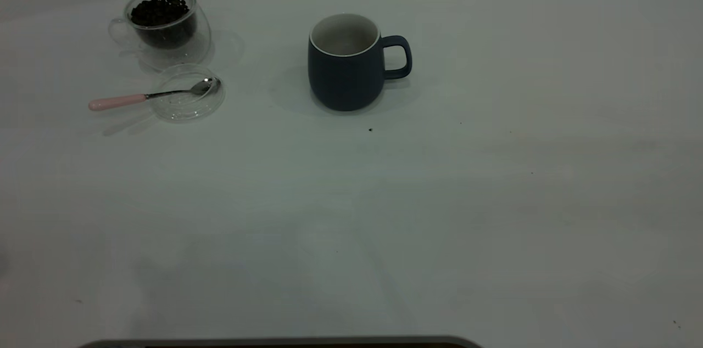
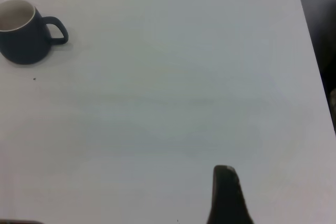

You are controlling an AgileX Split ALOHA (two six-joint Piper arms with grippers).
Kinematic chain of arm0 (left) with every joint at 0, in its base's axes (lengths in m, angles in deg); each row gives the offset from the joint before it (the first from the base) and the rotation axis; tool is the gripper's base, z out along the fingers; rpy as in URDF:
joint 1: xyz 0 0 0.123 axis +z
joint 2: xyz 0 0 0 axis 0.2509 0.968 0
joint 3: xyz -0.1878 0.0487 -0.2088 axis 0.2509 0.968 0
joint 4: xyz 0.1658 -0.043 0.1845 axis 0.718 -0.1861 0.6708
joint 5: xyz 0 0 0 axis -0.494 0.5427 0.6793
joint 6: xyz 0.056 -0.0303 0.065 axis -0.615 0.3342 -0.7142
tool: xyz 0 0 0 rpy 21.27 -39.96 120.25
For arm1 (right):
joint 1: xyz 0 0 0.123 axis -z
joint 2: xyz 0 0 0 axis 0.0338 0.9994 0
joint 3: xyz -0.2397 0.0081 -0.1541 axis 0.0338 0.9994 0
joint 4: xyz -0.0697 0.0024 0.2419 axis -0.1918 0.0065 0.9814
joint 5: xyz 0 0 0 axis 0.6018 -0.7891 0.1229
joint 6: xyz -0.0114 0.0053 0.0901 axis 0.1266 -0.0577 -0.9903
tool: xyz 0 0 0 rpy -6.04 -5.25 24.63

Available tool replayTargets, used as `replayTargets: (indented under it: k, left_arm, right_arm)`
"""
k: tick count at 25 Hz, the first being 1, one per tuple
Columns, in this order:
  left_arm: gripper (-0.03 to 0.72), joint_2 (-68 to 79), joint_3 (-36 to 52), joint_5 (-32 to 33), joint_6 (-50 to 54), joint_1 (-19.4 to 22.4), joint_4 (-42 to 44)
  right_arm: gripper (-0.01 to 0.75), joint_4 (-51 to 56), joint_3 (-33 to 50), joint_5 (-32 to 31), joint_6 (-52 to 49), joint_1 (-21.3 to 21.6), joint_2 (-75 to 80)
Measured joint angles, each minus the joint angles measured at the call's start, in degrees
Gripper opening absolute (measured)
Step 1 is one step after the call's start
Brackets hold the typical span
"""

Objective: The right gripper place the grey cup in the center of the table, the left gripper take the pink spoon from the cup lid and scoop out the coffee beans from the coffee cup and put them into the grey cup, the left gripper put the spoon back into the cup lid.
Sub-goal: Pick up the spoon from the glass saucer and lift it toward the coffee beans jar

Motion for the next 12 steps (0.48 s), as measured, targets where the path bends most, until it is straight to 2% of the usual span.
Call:
replayTargets:
  k: [4,7,12]
  left_arm:
    - [0.511,11.2,-7.0,-0.2,-5.8,7.9,-6.0]
    - [0.504,20.2,-11.5,-0.5,-14.6,14.5,-18.4]
    - [0.500,36.3,-13.8,1.4,-37.9,24.1,-43.8]
  right_arm:
    - [0.536,0.0,0.0,0.0,0.0,0.0,0.0]
    - [0.536,0.0,0.0,0.0,0.0,0.0,0.0]
    - [0.536,0.0,0.0,0.0,0.0,0.0,0.0]
